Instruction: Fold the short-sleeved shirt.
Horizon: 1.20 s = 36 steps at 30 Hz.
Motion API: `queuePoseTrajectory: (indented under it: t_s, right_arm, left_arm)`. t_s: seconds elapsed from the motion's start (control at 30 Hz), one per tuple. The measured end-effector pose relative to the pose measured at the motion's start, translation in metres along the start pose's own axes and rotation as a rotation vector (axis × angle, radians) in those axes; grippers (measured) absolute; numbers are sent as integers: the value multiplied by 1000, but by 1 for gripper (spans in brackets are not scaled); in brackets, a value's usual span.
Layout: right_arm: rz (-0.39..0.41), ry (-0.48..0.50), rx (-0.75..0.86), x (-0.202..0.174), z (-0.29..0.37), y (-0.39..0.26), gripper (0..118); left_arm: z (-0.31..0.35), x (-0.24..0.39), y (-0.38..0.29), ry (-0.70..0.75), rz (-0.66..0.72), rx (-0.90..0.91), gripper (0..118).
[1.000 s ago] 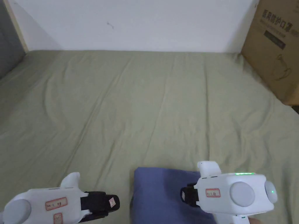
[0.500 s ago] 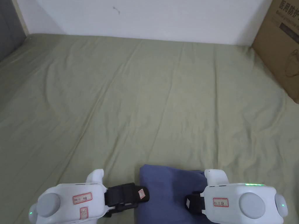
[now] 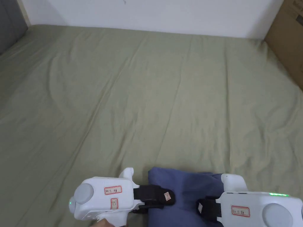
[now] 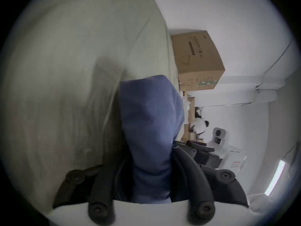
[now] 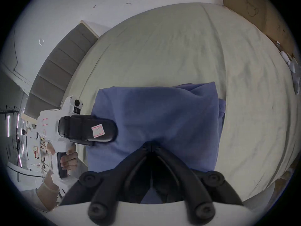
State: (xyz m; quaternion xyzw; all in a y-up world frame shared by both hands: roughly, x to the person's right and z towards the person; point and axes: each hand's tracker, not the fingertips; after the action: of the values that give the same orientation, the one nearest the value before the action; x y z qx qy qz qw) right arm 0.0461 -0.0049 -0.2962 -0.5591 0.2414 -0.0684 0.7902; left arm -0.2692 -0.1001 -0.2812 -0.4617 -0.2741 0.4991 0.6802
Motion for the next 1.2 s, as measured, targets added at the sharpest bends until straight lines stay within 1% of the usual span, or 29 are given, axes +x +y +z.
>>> queuePoseTrajectory:
  t_s: [0.03, 0.1, 0.2, 0.27, 0.33, 0.43, 0.5, 0.57, 0.63, 0.67, 0.7, 0.77, 0.8, 0.9, 0.93, 0.97, 1.0, 1.03, 1.07, 1.1, 1.13, 1.2]
  right_arm:
    - [-8, 7, 1, -1, 1, 0, 1]
    - [-16, 16, 11, -6, 5, 2, 1]
    - [3, 4, 27, -15, 9, 7, 1]
    - [5, 8, 45, -18, 11, 10, 1]
    - [-12, 29, 66, -18, 11, 13, 1]
    - [-47, 23, 74, -17, 6, 16, 1]
    - [-55, 21, 78, -15, 6, 16, 1]
    - [-57, 14, 79, -13, 7, 15, 1]
    - [-60, -4, 71, -10, 7, 13, 1]
    - [-65, -13, 69, -7, 7, 13, 1]
    - [-70, -18, 65, -6, 6, 12, 1]
    - [-88, -34, 60, -5, 6, 11, 1]
    - [-95, -36, 57, -3, 5, 10, 1]
    - [-110, -38, 52, -3, 3, 9, 1]
    - [-114, -40, 45, -2, 1, 9, 1]
    - [-114, -43, 43, -3, -1, 9, 1]
    - [-114, -46, 38, -4, -1, 9, 1]
    - [-114, -48, 36, -5, -2, 9, 1]
    - [-113, -42, 35, -6, -1, 8, 1]
    - [-112, -35, 34, -6, -1, 7, 1]
    - [-113, -32, 35, -6, -1, 7, 1]
    - [-113, -28, 36, -6, 0, 5, 1]
  left_arm:
    - [3, 1, 1, 14, 6, 1, 29]
    - [11, 10, 2, 57, -85, -4, 29]
    - [36, 12, 8, 49, -105, 4, 29]
    - [60, 12, 19, 82, -140, 17, 29]
    - [89, 12, 31, 156, -178, 30, 29]
    - [142, 10, 54, 291, -245, 7, 29]
    - [185, 17, 70, 471, -303, 16, 29]
    - [227, 23, 84, 590, -345, 19, 29]
    - [264, 24, 98, 725, -350, 27, 29]
    - [280, 25, 103, 834, -334, 37, 29]
    - [294, 25, 110, 946, -349, 23, 28]
    - [312, 24, 118, 1134, -378, -12, 28]
    - [317, 23, 122, 1240, -430, -69, 28]
    - [326, 19, 130, 1463, -463, -128, 28]
    - [328, 15, 132, 1501, -472, -117, 32]
    - [331, 12, 135, 1533, -468, -108, 44]
    - [332, 11, 137, 1537, -419, -104, 66]
    - [334, 12, 138, 1546, -392, -87, 74]
    - [336, 11, 138, 1559, -386, -57, 74]
    - [335, 13, 137, 1568, -390, -38, 97]
    - [333, 17, 134, 1568, -401, -19, 111]
    - [335, 30, 127, 1531, -422, 60, 110]
